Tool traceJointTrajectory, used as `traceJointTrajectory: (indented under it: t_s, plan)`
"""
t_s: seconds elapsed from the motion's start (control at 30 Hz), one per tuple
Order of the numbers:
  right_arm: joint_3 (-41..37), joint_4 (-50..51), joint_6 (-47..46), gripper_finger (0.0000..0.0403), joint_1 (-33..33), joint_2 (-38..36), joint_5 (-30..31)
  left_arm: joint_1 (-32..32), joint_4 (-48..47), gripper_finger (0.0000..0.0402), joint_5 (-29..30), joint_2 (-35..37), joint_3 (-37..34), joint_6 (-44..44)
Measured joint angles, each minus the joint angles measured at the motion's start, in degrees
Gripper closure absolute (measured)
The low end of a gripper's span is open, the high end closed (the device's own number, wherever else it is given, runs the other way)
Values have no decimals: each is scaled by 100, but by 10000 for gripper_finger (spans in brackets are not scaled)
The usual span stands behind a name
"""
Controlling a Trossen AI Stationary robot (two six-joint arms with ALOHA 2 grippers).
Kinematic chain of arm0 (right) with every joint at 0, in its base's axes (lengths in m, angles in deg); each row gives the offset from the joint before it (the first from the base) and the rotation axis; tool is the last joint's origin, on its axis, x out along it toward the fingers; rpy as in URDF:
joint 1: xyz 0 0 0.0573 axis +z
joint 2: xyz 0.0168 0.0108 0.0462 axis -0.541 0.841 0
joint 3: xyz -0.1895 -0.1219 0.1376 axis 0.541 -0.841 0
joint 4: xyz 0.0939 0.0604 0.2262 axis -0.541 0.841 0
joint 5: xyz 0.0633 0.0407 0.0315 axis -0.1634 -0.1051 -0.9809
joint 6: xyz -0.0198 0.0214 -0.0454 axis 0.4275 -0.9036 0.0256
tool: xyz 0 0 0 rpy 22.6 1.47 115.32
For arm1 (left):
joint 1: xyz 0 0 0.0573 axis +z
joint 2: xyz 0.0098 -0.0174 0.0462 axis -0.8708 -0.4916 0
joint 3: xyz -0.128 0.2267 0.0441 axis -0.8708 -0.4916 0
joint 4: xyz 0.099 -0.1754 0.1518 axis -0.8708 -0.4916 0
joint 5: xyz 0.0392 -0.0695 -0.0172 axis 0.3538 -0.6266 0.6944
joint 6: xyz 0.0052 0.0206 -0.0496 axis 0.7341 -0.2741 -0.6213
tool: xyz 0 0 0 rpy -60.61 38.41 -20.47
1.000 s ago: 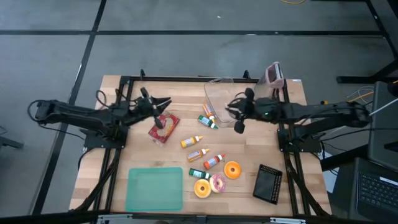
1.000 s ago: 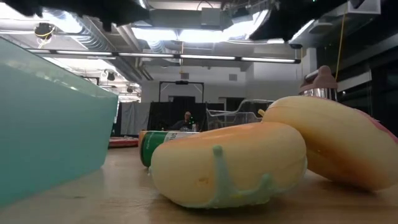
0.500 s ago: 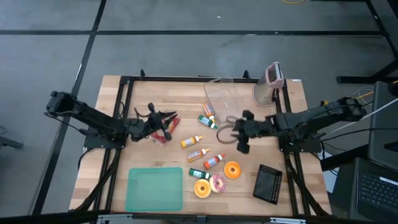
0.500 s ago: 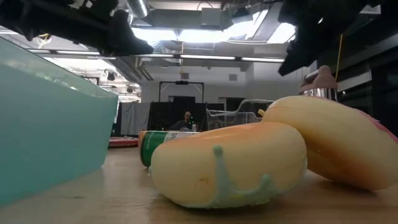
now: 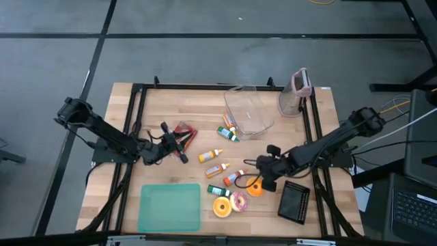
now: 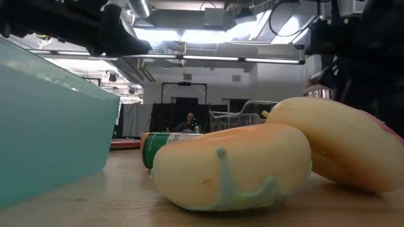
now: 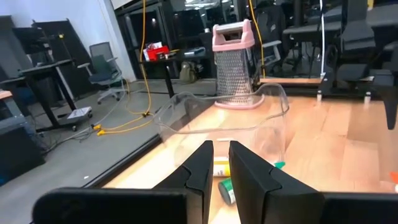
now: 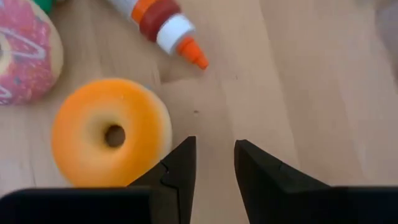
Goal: Pick & Place Food Item
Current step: Put the orange donut into the black basket
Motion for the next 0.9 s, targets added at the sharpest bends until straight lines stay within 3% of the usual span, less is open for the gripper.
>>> traceJointTrajectory:
  t_s: [0.4,0.6,0.9]
  plan:
    - [0,-1177,-175,285,83,177,-595,-28,31,352,-203,-22,0,-73]
    - [0,-1029,-383,262,131,271,-586,-28,-19,349,-258,-22,0,-121]
    - [-2,-1083,-469,263,216,758,-616,-28,-75,350,-258,-22,0,-155]
